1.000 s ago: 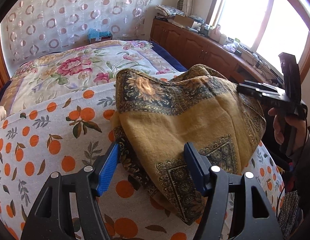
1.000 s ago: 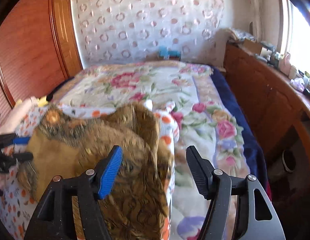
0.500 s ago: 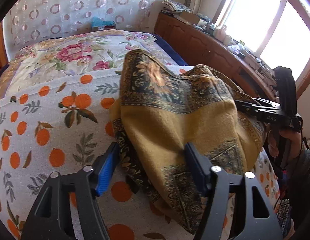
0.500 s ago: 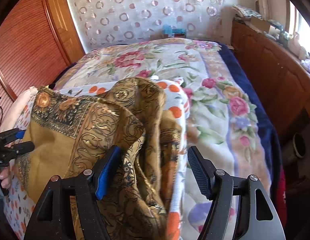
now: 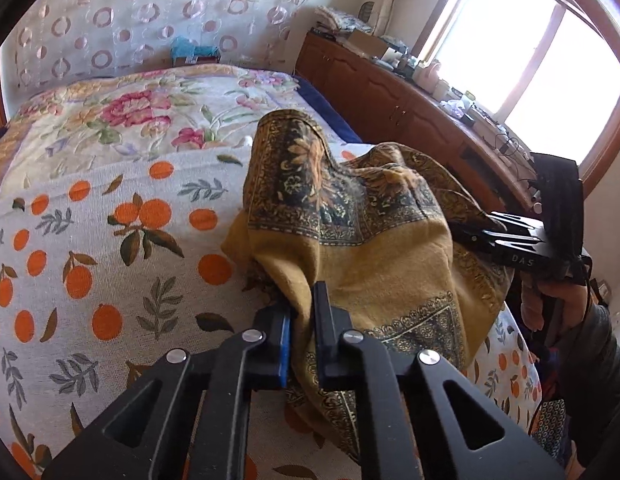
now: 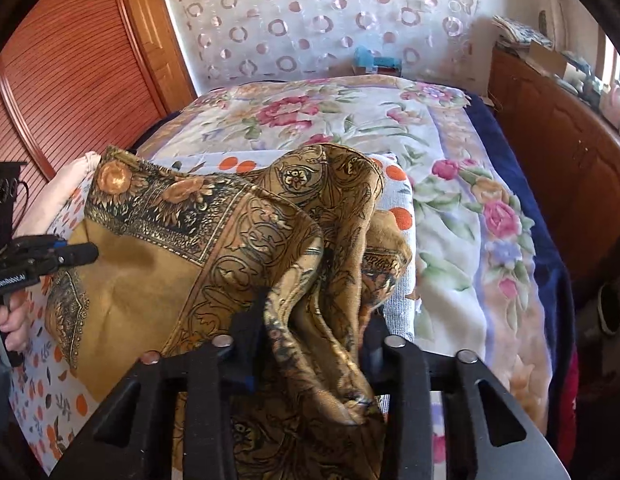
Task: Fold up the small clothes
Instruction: 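Lift the gold garment bundle with both grippers and carry it toward the yellow plush toy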
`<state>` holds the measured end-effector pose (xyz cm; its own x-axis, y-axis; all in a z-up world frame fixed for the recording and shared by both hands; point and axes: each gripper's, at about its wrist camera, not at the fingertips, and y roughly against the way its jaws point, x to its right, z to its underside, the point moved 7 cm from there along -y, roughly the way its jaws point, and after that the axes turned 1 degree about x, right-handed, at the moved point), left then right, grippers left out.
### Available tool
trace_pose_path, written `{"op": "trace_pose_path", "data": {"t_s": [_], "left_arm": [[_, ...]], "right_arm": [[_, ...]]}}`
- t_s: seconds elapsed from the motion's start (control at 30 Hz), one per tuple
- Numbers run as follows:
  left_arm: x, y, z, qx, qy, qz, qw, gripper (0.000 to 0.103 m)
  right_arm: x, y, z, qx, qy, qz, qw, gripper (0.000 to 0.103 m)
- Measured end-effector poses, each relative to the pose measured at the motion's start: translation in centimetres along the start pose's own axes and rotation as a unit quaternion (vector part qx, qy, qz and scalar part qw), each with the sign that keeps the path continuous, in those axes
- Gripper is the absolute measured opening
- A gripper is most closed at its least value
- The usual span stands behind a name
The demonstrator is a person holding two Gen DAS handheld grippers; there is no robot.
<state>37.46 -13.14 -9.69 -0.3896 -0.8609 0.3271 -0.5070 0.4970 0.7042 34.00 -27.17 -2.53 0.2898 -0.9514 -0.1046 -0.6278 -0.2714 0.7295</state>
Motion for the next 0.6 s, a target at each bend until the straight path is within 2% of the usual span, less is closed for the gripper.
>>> {"op": "trace_pose_path", "data": {"t_s": [0.07,0.13,0.33,0.6], "left_arm": [[0.5,0.9,-0.2,0.010,-0.004,0.004,0.9999,0.009],[0.9,1.7,-0.3,0.019,-0.010,0.011,0.9997,0.009],[2.3,5.3,-0.9,0.055,-0.024,0.035,0.9976,0.008],[1.3,10.2,-1.5,0.102,-0.036,0.022,0.9938,0.008]], "right_arm": [[0.0,0.3,0.0,0.001,0.010,0.004,1.000,0.020],[-0.3,0.9,-0.4,0.011,0.017,0.008,1.000,0.016],[-2.7,4.4,-2.2,0.065,0.054,0.015,0.996,0.014],[-7.4,6.5,-4.3,0.103,0.104,0.012,0.989,0.014]]}}
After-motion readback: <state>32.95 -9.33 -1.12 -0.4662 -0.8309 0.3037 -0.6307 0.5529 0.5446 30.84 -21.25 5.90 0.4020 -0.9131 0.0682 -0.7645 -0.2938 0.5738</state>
